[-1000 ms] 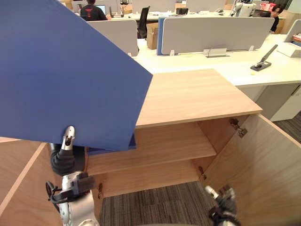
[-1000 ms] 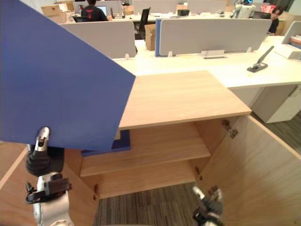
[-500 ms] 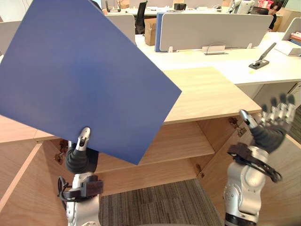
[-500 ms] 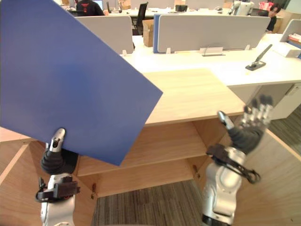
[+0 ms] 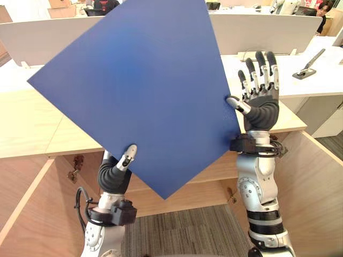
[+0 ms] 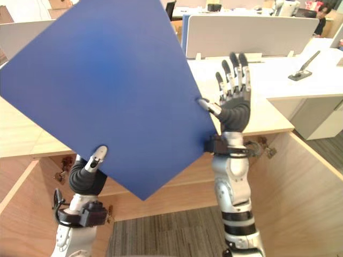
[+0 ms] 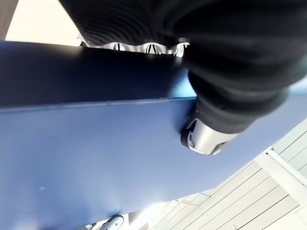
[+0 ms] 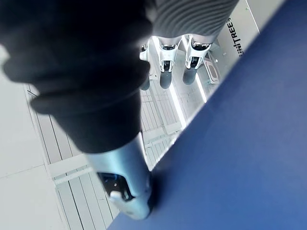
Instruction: Walk over to the cabinet, pick up the folder, carry it to the office cabinet, place the folder inside the office cabinet, then close the office cabinet door
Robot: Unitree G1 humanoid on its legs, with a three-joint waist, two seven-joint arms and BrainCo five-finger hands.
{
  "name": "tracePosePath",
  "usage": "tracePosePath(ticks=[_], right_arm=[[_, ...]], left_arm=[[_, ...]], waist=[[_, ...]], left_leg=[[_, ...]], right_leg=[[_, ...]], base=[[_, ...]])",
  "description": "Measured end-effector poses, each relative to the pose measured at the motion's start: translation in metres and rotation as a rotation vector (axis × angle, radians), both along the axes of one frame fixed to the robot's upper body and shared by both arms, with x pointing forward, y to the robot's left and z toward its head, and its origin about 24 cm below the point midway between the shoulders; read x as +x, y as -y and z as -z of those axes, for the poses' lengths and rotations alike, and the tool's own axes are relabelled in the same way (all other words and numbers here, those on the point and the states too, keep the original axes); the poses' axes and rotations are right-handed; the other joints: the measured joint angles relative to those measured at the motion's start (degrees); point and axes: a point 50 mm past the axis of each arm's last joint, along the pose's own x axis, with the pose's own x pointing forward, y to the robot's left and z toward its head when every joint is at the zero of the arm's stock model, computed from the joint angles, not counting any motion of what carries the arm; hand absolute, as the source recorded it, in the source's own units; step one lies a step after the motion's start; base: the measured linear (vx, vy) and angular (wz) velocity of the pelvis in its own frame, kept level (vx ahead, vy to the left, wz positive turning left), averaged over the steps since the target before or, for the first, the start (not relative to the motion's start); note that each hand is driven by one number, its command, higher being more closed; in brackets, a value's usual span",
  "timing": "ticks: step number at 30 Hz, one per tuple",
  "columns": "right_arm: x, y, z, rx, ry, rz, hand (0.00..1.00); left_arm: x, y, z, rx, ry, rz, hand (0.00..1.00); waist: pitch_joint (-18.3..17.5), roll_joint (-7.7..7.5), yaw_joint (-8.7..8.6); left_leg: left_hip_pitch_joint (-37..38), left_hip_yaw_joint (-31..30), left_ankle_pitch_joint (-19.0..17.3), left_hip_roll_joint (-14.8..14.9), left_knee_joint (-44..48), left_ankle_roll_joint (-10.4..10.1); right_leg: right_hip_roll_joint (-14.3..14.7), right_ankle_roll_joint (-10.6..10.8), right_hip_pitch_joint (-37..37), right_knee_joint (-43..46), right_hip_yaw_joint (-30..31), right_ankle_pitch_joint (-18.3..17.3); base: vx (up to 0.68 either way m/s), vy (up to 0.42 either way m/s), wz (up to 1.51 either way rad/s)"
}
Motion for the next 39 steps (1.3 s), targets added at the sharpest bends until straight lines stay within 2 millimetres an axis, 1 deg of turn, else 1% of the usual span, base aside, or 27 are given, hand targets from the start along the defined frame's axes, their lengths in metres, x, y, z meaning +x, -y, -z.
tracePosePath(ticks=[3, 8, 12, 14, 17, 22, 27, 28, 31, 34, 39], right_arm=[[0.001, -0.004, -0.006, -0.034, 0.029, -0.040, 0.00], [0.001, -0.010, -0.013, -0.022, 0.067, -0.163, 0.00], [0.000, -0.018, -0.014, -0.111, 0.076, -0.306, 0.00], [-0.001, -0.021, -0.016, -0.202, 0.084, -0.351, 0.00], [-0.001, -0.021, -0.016, -0.267, 0.085, -0.394, 0.00], [0.000, -0.023, -0.012, -0.323, 0.045, -0.438, 0.00], [0.012, -0.028, -0.009, -0.433, -0.042, -0.524, 0.00], [0.014, -0.029, -0.006, -0.464, -0.068, -0.539, 1.00], [0.019, -0.030, 0.002, -0.527, -0.147, -0.572, 1.00], [0.021, -0.028, 0.007, -0.522, -0.213, -0.621, 1.00], [0.021, -0.024, 0.011, -0.536, -0.267, -0.680, 1.00]], left_arm=[[-0.001, 0.002, 0.000, 0.007, 0.002, 0.009, 1.00], [-0.003, 0.002, 0.001, 0.057, 0.012, 0.014, 1.00], [-0.008, -0.002, 0.005, 0.071, -0.009, 0.000, 1.00], [-0.011, -0.004, 0.007, 0.082, -0.023, -0.003, 1.00], [-0.013, -0.005, 0.008, 0.087, -0.027, -0.003, 1.00], [-0.016, -0.008, 0.010, 0.110, -0.033, -0.006, 1.00], [-0.017, -0.014, 0.009, 0.143, -0.033, -0.025, 1.00], [-0.017, -0.015, 0.009, 0.151, -0.032, -0.028, 1.00], [-0.016, -0.017, 0.009, 0.189, -0.035, -0.020, 1.00], [-0.014, -0.019, 0.008, 0.225, -0.028, -0.017, 1.00], [-0.014, -0.021, 0.007, 0.247, -0.020, -0.007, 1.00]], waist=[[0.3, 0.05, -0.03], [0.4, -0.02, -0.05], [0.4, -0.10, -0.21], [0.4, -0.12, -0.20], [0.4, -0.20, -0.17], [0.6, -0.45, -0.05], [0.4, -0.90, 0.17], [0.1, -1.11, 0.26], [-0.3, -1.48, 0.85], [-0.4, -1.45, 1.24], [-0.8, -1.33, 1.30]], left_leg=[[0.0, -0.1, 0.1, -0.2, 0.0, 0.1], [0.1, -0.2, 0.3, -0.4, 0.0, 0.4], [0.1, -0.2, 0.5, -0.4, 0.0, 0.4], [0.1, -0.3, 0.6, -0.4, 0.0, 0.4], [0.0, -0.4, 0.7, -0.4, 0.0, 0.4], [-0.1, -0.4, 0.8, -0.4, 0.0, 0.5], [-0.4, -0.4, 0.9, -0.3, 0.0, 0.4], [-0.7, -0.5, 1.0, -0.3, 0.0, 0.4], [-1.1, -0.5, 1.0, -0.2, 0.0, 0.3], [-1.1, -0.7, 1.0, -0.2, 0.0, 0.3], [-1.1, -0.8, 1.2, -0.2, 0.0, 0.4]], right_leg=[[-0.2, 0.0, 0.0, 0.1, -0.1, 0.0], [-0.4, 0.0, -0.1, 0.4, -0.2, 0.0], [-0.5, 0.0, -0.1, 0.5, -0.2, 0.0], [-0.4, 0.0, -0.1, 0.5, -0.2, 0.0], [-0.4, 0.0, -0.1, 0.6, -0.2, 0.0], [-0.4, 0.0, -0.3, 0.6, -0.2, 0.0], [-0.3, 0.0, -0.5, 0.6, -0.2, 0.0], [-0.3, 0.0, -0.8, 0.6, -0.2, 0.0], [-0.2, 0.0, -1.3, 0.9, -0.3, 0.0], [-0.2, 0.0, -1.3, 1.1, -0.3, 0.0], [-0.2, -0.1, -1.5, 1.5, -0.3, 0.0]], base=[[-0.04, 0.004, 0.02], [-0.03, 0.005, 0.01], [-0.02, 0.002, 0.00], [-0.02, -0.002, 0.01], [-0.04, -0.006, 0.01], [-0.03, -0.001, 0.00], [-0.01, 0.000, 0.00], [0.00, 0.000, 0.00], [0.00, 0.000, 0.00], [0.00, 0.000, 0.00], [-0.04, 0.006, 0.00]])
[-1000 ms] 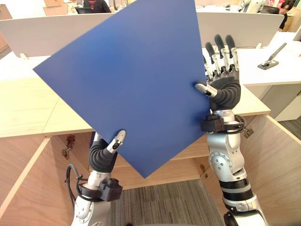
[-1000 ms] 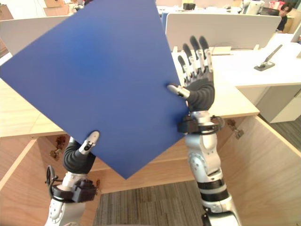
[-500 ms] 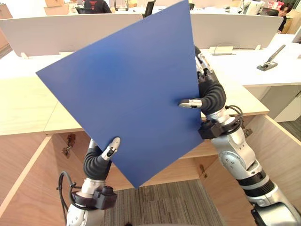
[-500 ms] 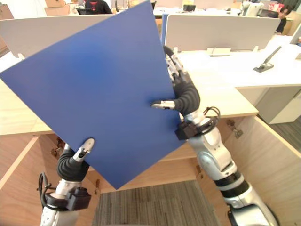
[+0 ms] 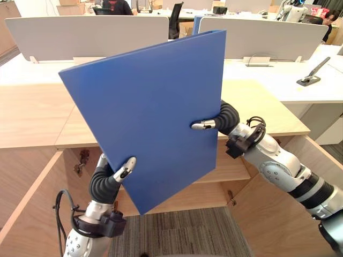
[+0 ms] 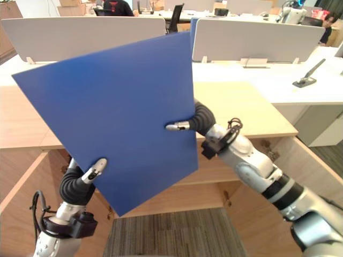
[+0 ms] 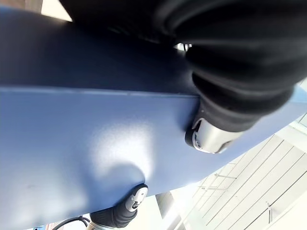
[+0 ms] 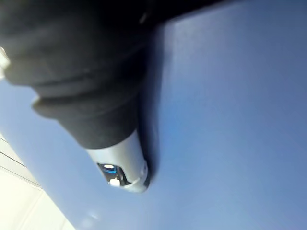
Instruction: Walk over to the cabinet, pick up the folder, carry it to the office cabinet, place the folder inside the office cabinet, then close the office cabinet door
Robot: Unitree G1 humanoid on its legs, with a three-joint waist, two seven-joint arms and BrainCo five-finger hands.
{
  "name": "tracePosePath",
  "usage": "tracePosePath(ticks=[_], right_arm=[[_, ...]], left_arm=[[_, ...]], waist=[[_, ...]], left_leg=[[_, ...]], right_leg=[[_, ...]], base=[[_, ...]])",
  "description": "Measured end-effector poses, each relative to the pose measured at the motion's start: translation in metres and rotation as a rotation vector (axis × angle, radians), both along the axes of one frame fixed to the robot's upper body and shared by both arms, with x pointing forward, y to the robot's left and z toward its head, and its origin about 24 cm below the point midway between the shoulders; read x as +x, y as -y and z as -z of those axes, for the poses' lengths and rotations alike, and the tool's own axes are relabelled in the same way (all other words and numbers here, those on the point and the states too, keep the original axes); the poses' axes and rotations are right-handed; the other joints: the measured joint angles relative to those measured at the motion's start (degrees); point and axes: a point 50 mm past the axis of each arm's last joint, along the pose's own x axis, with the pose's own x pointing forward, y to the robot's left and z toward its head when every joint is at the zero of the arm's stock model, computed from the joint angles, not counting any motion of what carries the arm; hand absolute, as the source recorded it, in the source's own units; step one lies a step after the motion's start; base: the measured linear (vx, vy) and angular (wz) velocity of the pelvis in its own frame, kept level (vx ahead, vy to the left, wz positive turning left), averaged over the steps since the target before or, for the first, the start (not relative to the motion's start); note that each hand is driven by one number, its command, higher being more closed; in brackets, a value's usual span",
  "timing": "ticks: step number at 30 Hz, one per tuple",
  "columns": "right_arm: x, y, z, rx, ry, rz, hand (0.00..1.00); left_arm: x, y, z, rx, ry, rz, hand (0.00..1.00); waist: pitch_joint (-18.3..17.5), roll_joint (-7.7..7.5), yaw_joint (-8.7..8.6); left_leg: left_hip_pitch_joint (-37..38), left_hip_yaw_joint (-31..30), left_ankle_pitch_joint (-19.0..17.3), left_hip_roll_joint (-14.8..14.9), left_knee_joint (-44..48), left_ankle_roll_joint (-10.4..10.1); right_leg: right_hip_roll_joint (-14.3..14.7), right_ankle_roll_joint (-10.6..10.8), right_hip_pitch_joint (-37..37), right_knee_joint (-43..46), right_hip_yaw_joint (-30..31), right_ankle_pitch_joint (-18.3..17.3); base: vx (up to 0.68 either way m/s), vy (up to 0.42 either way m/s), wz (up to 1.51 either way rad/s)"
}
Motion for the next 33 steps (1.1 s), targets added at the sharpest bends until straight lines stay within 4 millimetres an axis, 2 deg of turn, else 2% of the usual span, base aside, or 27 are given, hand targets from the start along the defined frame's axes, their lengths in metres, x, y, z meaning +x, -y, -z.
tracePosePath(ticks=[3, 4, 11, 14, 16, 17, 18, 19, 20, 21, 22, 23, 24, 25, 26, 27, 29, 33], right_arm=[[0.000, 0.000, 0.001, 0.002, -0.011, -0.009, 1.00], [0.000, 0.000, 0.001, 0.004, -0.013, -0.009, 1.00], [0.001, 0.005, 0.010, 0.007, -0.054, 0.008, 1.00], [-0.004, 0.009, 0.025, 0.029, -0.097, 0.022, 1.00], [-0.008, 0.012, 0.041, 0.013, -0.138, 0.049, 1.00], [-0.011, 0.014, 0.049, -0.002, -0.153, 0.066, 1.00], [-0.014, 0.016, 0.058, -0.032, -0.164, 0.088, 1.00], [-0.015, 0.016, 0.061, -0.044, -0.164, 0.094, 1.00], [-0.016, 0.016, 0.064, -0.071, -0.152, 0.108, 1.00], [-0.016, 0.016, 0.065, -0.076, -0.146, 0.110, 1.00], [-0.016, 0.015, 0.063, -0.069, -0.128, 0.123, 1.00], [-0.014, 0.016, 0.060, -0.041, -0.119, 0.137, 1.00], [-0.011, 0.018, 0.053, 0.014, -0.095, 0.159, 1.00], [-0.008, 0.019, 0.037, 0.163, -0.050, 0.172, 1.00], [-0.008, 0.018, 0.032, 0.226, -0.037, 0.170, 1.00], [-0.010, 0.016, 0.021, 0.333, -0.015, 0.145, 1.00], [-0.014, 0.013, 0.010, 0.403, 0.038, 0.134, 1.00], [-0.008, 0.011, 0.022, 0.423, -0.011, 0.160, 1.00]], left_arm=[[0.000, -0.001, 0.000, 0.004, -0.001, 0.005, 1.00], [0.000, -0.001, -0.001, 0.005, 0.000, 0.008, 0.00], [-0.001, 0.007, -0.002, -0.063, 0.005, 0.142, 0.00], [0.001, 0.009, 0.009, -0.109, -0.036, 0.260, 0.00], [0.008, 0.005, 0.031, -0.157, -0.118, 0.299, 0.00], [0.011, 0.004, 0.046, -0.189, -0.172, 0.301, 0.00], [0.013, 0.001, 0.069, -0.223, -0.262, 0.284, 0.00], [0.013, 0.000, 0.079, -0.236, -0.303, 0.272, 0.00], [0.012, -0.001, 0.100, -0.240, -0.399, 0.247, 0.00], [0.012, -0.002, 0.105, -0.241, -0.425, 0.240, 0.00], [0.004, -0.004, 0.132, -0.235, -0.555, 0.208, 0.00], [0.000, -0.004, 0.145, -0.229, -0.621, 0.200, 0.00], [-0.009, -0.004, 0.167, -0.224, -0.733, 0.182, 0.00], [-0.028, -0.008, 0.208, -0.235, -0.957, 0.114, 0.00], [-0.038, -0.011, 0.222, -0.239, -1.045, 0.075, 0.00], [-0.059, -0.016, 0.244, -0.251, -1.192, 0.005, 0.00], [-0.073, -0.029, 0.257, -0.248, -1.285, -0.103, 0.00], [-0.097, -0.051, 0.278, -0.183, -1.437, -0.268, 0.00]], waist=[[-1.3, 0.05, 0.00], [-1.3, 0.02, 0.03], [-1.5, 0.08, 0.01], [-1.6, 0.16, 0.07], [-1.6, 0.19, 0.14], [-1.6, 0.18, 0.16], [-1.6, 0.19, 0.11], [-1.6, 0.19, 0.05], [-1.5, 0.19, -0.15], [-1.5, 0.19, -0.22], [-1.5, 0.24, -0.49], [-1.4, 0.23, -0.52], [-1.4, 0.28, -0.65], [-1.4, 0.29, -0.80], [-1.4, 0.20, -0.90], [-1.4, 0.02, -1.23], [-1.3, -0.03, -1.01], [-1.1, 0.01, -1.04]], left_leg=[[-0.7, -0.1, 0.3, 0.0, 0.0, 0.0], [-0.7, -0.2, 0.4, 0.0, 0.0, 0.0], [-0.6, -0.3, 0.6, 0.0, 0.0, 0.0], [-0.7, -0.3, 0.6, 0.0, 0.0, 0.0], [-0.7, -0.3, 0.7, 0.0, 0.0, 0.0], [-0.7, -0.3, 0.7, 0.0, 0.0, 0.0], [-0.7, -0.3, 0.7, 0.0, 0.0, 0.0], [-0.8, -0.3, 0.7, 0.0, 0.0, 0.0], [-0.9, -0.3, 0.7, 0.0, 0.0, 0.0], [-0.9, -0.3, 0.7, 0.0, 0.0, 0.0], [-1.0, -0.3, 0.7, 0.0, 0.0, 0.0], [-1.1, -0.3, 0.7, 0.1, 0.0, 0.0], [-1.3, -0.3, 0.7, 0.1, 0.0, 0.0], [-1.6, -0.3, 0.7, 0.1, 0.0, 0.0], [-1.6, -0.2, 0.7, 0.2, 0.0, 0.0], [-1.6, -0.2, 0.7, 0.3, 0.0, 0.0], [-1.5, -0.3, 0.7, 0.6, 0.0, 0.0], [-0.8, -0.8, 0.7, 0.8, 0.0, -0.1]], right_leg=[[0.0, 0.0, -0.9, 0.2, 0.0, 0.0], [0.0, 0.0, -0.9, 0.4, 0.0, 0.0], [-0.1, 0.0, -1.0, 0.5, -0.1, 0.0], [-0.1, 0.0, -1.0, 0.5, -0.1, 0.0], [-0.1, 0.0, -1.0, 0.5, -0.1, 0.0], [-0.1, 0.0, -1.1, 0.5, -0.1, 0.0], [-0.1, 0.0, -1.2, 0.6, -0.1, 0.0], [-0.1, 0.0, -1.2, 0.6, -0.1, 0.0], [-0.1, 0.0, -1.3, 0.6, -0.1, 0.0], [-0.1, 0.0, -1.4, 0.6, 0.0, 0.0], [-0.1, 0.1, -1.5, 0.5, 0.0, 0.0], [-0.1, 0.1, -1.6, 0.5, 0.0, 0.0], [-0.1, 0.1, -1.9, 0.5, 0.0, 0.0], [0.0, 0.0, -2.1, 0.3, 0.1, 0.0], [0.0, 0.0, -2.1, 0.3, 0.2, 0.0], [0.2, -0.1, -2.1, 0.0, 0.3, 0.1], [0.6, -0.4, -1.7, -0.6, 0.3, 0.3], [1.0, -0.5, -0.6, -1.4, 0.2, 0.7]], base=[[-0.04, 0.006, 0.02], [-0.04, 0.005, 0.03], [-0.03, 0.006, 0.01], [0.00, 0.000, 0.00], [0.00, 0.000, 0.00], [0.00, 0.000, 0.00], [0.00, 0.000, 0.00], [0.00, 0.000, 0.00], [0.00, 0.000, 0.00], [0.00, 0.000, 0.00], [0.00, 0.000, 0.00], [0.00, 0.000, 0.00], [0.00, 0.000, 0.00], [0.00, 0.000, 0.00], [0.00, -0.009, -0.05], [0.01, -0.012, -0.04], [0.01, -0.014, -0.02], [-0.02, -0.007, -0.01]])
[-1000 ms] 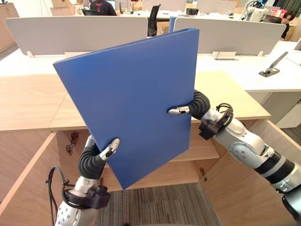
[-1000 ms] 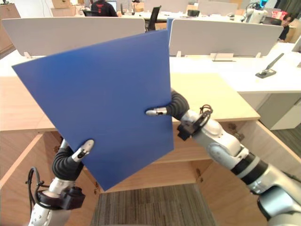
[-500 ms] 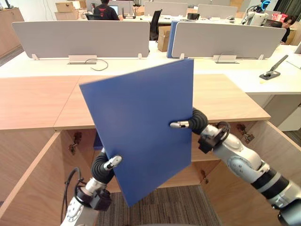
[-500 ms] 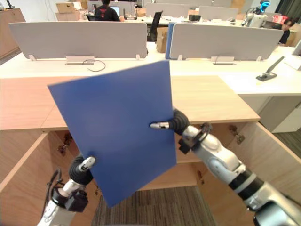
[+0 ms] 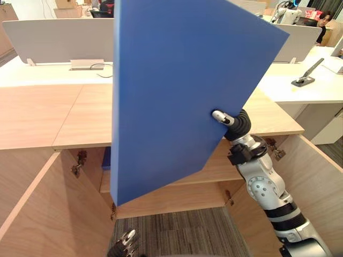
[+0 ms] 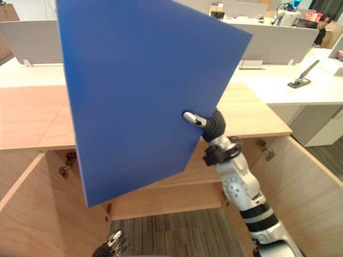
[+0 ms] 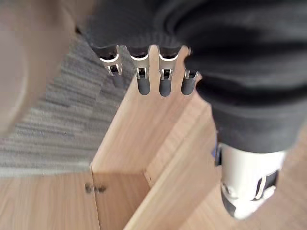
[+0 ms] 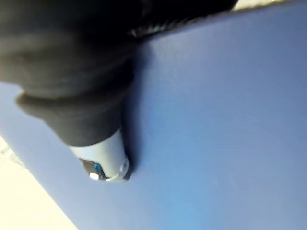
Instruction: Walk over to the cabinet, pick up the folder, carry it to the office cabinet, place the folder inside the office cabinet, then close the office cabinet door
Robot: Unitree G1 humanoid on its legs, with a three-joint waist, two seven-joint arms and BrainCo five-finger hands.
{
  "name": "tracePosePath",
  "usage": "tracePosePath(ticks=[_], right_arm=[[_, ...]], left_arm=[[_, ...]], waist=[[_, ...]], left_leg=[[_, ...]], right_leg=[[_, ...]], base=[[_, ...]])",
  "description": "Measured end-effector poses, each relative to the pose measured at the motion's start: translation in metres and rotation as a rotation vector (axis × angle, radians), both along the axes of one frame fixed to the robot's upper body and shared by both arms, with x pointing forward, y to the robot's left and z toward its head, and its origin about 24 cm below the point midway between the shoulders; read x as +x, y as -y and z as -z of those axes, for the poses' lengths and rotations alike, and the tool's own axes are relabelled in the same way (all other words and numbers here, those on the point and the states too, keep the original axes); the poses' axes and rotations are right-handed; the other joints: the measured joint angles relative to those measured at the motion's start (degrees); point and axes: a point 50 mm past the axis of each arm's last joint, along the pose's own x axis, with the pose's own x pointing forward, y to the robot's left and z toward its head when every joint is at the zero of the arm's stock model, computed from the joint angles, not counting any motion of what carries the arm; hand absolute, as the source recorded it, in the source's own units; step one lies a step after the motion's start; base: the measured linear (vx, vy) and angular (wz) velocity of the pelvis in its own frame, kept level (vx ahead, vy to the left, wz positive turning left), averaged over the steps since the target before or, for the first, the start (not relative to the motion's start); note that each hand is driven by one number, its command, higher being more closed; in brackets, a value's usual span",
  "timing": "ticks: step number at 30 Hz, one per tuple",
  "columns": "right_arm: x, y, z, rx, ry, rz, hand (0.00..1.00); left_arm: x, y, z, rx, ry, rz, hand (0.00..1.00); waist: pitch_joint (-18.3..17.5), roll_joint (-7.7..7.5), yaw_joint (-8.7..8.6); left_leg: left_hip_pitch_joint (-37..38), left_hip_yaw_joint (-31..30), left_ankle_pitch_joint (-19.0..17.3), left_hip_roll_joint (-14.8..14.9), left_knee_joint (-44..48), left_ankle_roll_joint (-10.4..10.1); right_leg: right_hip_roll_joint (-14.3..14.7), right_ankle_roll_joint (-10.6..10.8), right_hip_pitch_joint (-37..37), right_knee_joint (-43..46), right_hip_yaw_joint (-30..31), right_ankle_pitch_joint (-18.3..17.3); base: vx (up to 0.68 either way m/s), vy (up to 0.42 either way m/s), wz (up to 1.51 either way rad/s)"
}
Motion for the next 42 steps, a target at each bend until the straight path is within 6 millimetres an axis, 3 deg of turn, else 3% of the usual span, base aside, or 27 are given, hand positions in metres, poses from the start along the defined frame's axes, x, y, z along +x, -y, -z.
tracePosePath(ticks=[3, 7, 13, 15, 17, 22, 25, 28, 30, 31, 35, 38, 40, 41, 42], right_arm=[[0.003, -0.002, 0.008, -0.012, -0.036, 0.008, 1.00], [-0.003, -0.028, 0.023, -0.097, -0.061, -0.079, 1.00], [-0.015, -0.058, 0.053, -0.363, -0.047, -0.168, 1.00], [-0.019, -0.067, 0.072, -0.491, -0.056, -0.199, 1.00], [-0.026, -0.074, 0.113, -0.748, -0.081, -0.242, 1.00], [-0.043, -0.052, 0.195, -1.319, -0.109, -0.300, 1.00], [-0.039, -0.047, 0.200, -1.413, -0.034, -0.253, 1.00], [-0.037, -0.037, 0.214, -1.634, 0.095, -0.263, 1.00], [-0.039, -0.025, 0.225, -1.722, 0.062, -0.278, 1.00], [-0.040, -0.001, 0.241, -1.797, -0.088, -0.249, 1.00], [-0.030, 0.046, 0.246, -1.712, -0.440, -0.004, 1.00], [-0.024, 0.076, 0.242, -1.417, -0.733, 0.265, 1.00], [-0.025, 0.085, 0.245, -0.948, -0.995, 0.443, 1.00], [-0.027, 0.083, 0.248, -0.804, -1.057, 0.482, 1.00], [-0.028, 0.080, 0.250, -0.547, -1.145, 0.546, 1.00]], left_arm=[[-0.016, -0.011, 0.005, 0.041, -0.078, -0.056, 0.00], [-0.044, -0.020, 0.012, 0.082, -0.204, -0.159, 0.00], [-0.055, -0.022, 0.013, 0.119, -0.249, -0.173, 0.00], [-0.056, -0.021, 0.014, 0.125, -0.252, -0.163, 0.00], [-0.056, -0.021, 0.014, 0.135, -0.259, -0.141, 0.00], [-0.052, -0.022, 0.014, 0.155, -0.254, -0.101, 0.00], [-0.051, -0.022, 0.014, 0.161, -0.253, -0.082, 0.00], [-0.045, -0.020, 0.014, 0.174, -0.243, -0.019, 0.00], [-0.044, -0.020, 0.014, 0.177, -0.239, -0.007, 0.00], [-0.041, -0.020, 0.014, 0.181, -0.233, 0.011, 0.00], [-0.039, -0.018, 0.014, 0.183, -0.227, 0.018, 0.00], [-0.038, -0.014, 0.015, 0.173, -0.224, 0.019, 0.00], [-0.039, -0.012, 0.015, 0.168, -0.227, 0.013, 0.00], [-0.039, -0.012, 0.015, 0.169, -0.228, 0.011, 0.00], [-0.038, -0.012, 0.015, 0.170, -0.230, 0.006, 0.00]], waist=[[0.5, 0.06, -0.10], [1.9, -0.21, -0.07], [2.3, -0.32, 1.20], [2.5, -0.25, 1.26], [3.2, -0.13, 1.26], [4.3, 0.13, 1.55], [4.7, 0.62, 1.59], [4.8, 0.86, 2.03], [4.8, 0.85, 2.41], [4.9, 0.97, 2.62], [5.9, 2.16, 2.78], [6.1, 3.13, 2.74], [6.1, 3.30, 2.70], [6.2, 3.31, 2.72], [6.3, 3.39, 2.73]], left_leg=[[0.0, -0.1, 0.0, -0.1, 0.0, 0.0], [0.0, -0.2, -0.1, -0.2, 0.0, -0.1], [-0.2, -0.9, -0.2, -0.5, 0.0, -0.1], [-0.2, -1.2, -0.2, -0.5, 0.0, -0.1], [-0.2, -1.5, -0.2, -0.5, 0.0, -0.1], [-0.8, -2.2, -0.2, -0.8, 0.0, -0.1], [-0.9, -2.6, -0.2, -1.0, 0.0, -0.1], [-0.8, -3.9, -0.2, -1.0, 0.0, -0.1], [-0.7, -4.3, -0.2, -1.0, 0.0, -0.1], [-0.7, -5.0, -0.1, -1.1, 0.0, -0.1], [0.3, -5.3, -0.1, -1.1, -0.1, -0.1], [0.4, -5.9, -0.1, -1.1, -0.3, -0.1], [0.3, -6.1, -0.1, -1.0, -0.3, -0.1], [0.2, -6.2, -0.1, -1.0, -0.3, -0.1], [0.1, -6.3, -0.1, -1.0, -0.3, -0.1]], right_leg=[[0.0, 0.0, 0.0, -0.1, 0.0, 0.1], [-0.2, 0.2, 0.1, -0.4, 0.1, 0.3], [-0.3, 0.3, 0.1, -0.8, 0.0, 0.3], [-0.3, 0.3, 0.1, -0.8, 0.0, 0.3], [-0.4, 0.3, 0.2, -0.8, -0.1, 0.3], [-0.6, 0.3, -0.2, -0.7, -0.5, 0.3], [-0.7, 0.4, -0.2, -0.9, -0.5, 0.4], [-0.7, 0.5, 0.0, -1.0, -0.7, 0.4], [-0.7, 0.5, 0.2, -1.0, -1.0, 0.4], [-0.7, 0.5, 0.7, -1.0, -1.7, 0.4], [-0.8, 0.7, 1.8, -0.8, -2.0, 0.2], [-0.8, 0.8, 1.8, -0.6, -2.2, 0.0], [-0.6, 0.8, 1.9, -0.7, -2.5, -0.2], [-0.6, 0.8, 1.9, -0.8, -2.5, -0.2], [-0.5, 0.8, 1.9, -0.9, -2.6, -0.1]], base=[[-0.05, 0.010, -0.01], [0.00, 0.000, 0.00], [0.00, 0.000, 0.00], [0.00, 0.000, 0.00], [-0.03, 0.004, 0.02], [-0.02, 0.010, 0.05], [0.00, 0.000, 0.00], [0.00, -0.007, 0.02], [0.01, -0.015, 0.12], [0.00, -0.006, 0.15], [-0.03, 0.000, 0.05], [-0.05, -0.002, 0.04], [-0.01, -0.016, 0.04], [0.00, -0.014, 0.05], [0.01, -0.017, 0.04]])
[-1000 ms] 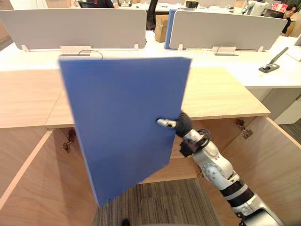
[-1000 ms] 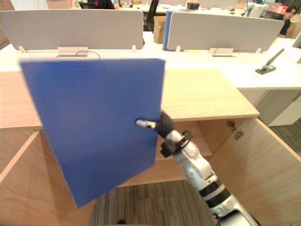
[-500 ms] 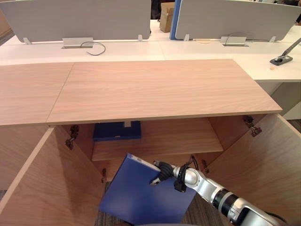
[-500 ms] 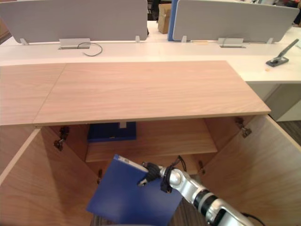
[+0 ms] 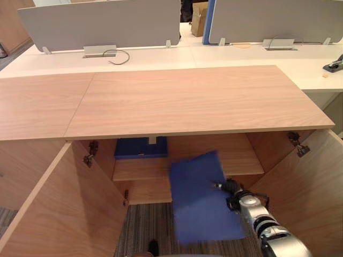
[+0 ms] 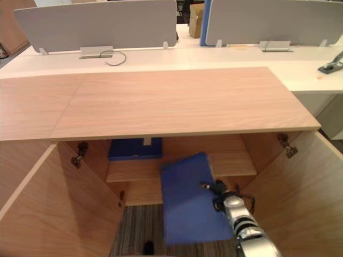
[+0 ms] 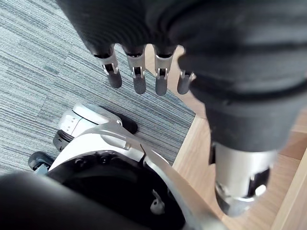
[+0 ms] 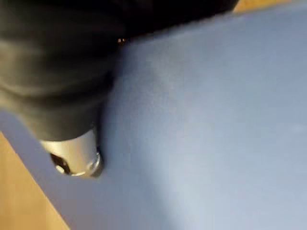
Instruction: Walk over to the cabinet, pick up the folder, carry it to the office cabinet, place the folder inside the office cabinet, then close the office cabinet door
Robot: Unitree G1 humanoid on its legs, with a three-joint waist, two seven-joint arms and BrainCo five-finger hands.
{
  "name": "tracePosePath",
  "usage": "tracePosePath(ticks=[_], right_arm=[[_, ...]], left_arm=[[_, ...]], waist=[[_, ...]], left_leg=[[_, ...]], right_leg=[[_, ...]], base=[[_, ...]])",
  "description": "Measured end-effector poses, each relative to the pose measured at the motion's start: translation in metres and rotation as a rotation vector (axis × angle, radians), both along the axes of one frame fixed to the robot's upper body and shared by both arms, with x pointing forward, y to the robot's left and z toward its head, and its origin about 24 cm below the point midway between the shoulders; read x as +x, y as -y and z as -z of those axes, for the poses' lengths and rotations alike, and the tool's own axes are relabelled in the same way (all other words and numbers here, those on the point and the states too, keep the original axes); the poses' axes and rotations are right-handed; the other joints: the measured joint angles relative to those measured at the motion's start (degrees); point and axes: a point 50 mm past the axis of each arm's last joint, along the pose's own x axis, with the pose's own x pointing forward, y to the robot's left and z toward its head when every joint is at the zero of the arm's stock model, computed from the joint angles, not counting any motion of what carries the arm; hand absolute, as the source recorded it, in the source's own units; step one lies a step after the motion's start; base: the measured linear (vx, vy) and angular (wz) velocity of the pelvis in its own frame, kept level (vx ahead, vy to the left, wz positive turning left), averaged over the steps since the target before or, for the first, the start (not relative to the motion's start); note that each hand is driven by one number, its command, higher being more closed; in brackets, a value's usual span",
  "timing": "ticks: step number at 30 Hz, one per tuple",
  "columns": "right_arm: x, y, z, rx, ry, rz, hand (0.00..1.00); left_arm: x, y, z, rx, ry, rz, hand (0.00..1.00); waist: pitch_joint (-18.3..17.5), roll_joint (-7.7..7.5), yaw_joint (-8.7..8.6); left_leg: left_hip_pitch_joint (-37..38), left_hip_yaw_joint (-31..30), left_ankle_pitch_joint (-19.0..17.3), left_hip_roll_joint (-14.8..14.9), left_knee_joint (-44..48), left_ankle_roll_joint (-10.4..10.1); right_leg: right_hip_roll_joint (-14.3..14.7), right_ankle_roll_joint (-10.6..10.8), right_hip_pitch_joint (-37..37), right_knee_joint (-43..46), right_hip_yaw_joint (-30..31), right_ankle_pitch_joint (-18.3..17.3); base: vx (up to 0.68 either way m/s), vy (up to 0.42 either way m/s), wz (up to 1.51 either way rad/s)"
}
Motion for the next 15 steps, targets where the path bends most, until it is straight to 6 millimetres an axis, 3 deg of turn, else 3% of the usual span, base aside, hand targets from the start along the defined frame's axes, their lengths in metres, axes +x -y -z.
tracePosePath(ticks=[2, 5, 8, 13, 15], right_arm=[[0.005, -0.021, 0.001, 0.406, 0.070, 0.366, 1.00], [0.024, -0.032, -0.013, 0.688, 0.168, 0.608, 1.00], [0.047, -0.022, -0.040, 0.872, 0.349, 0.820, 1.00], [0.051, 0.002, -0.053, 0.960, 0.456, 1.079, 1.00], [0.053, 0.013, -0.059, 1.018, 0.493, 1.189, 1.00]], left_arm=[[0.001, 0.000, 0.000, -0.001, -0.009, -0.013, 0.00], [0.006, 0.000, -0.001, 0.004, -0.001, -0.019, 0.00], [0.010, 0.002, -0.002, 0.008, 0.006, -0.025, 0.00], [0.012, 0.005, -0.001, -0.003, 0.009, -0.042, 0.00], [0.013, 0.009, -0.001, -0.010, 0.018, -0.061, 0.00]], waist=[[0.3, 0.31, 0.08], [0.8, 0.37, 0.66], [2.0, 0.73, 1.27], [3.4, 1.81, 1.77], [4.8, 2.93, 1.76]], left_leg=[[-0.1, 0.0, 0.0, -0.1, 0.0, 0.0], [-0.2, -0.1, 0.0, -0.1, 0.2, 0.0], [-0.2, -0.3, 0.0, -0.2, 0.2, 0.0], [-1.3, -1.4, 0.1, -0.6, 0.3, 0.1], [-1.8, -1.9, 0.2, -1.0, 0.3, 0.2]], right_leg=[[0.0, 0.0, 0.0, 0.0, -0.1, 0.0], [-0.1, 0.0, 0.1, -0.1, -0.2, 0.0], [-0.1, 0.0, 0.1, -0.2, -0.4, 0.0], [-0.4, 0.2, -0.1, -0.7, -1.6, 0.2], [-0.7, 0.3, -0.2, -0.7, -2.5, 0.2]], base=[[0.01, -0.009, 0.02], [0.00, 0.000, 0.00], [-0.02, 0.001, 0.02], [-0.01, 0.002, 0.13], [0.02, 0.000, 0.19]])
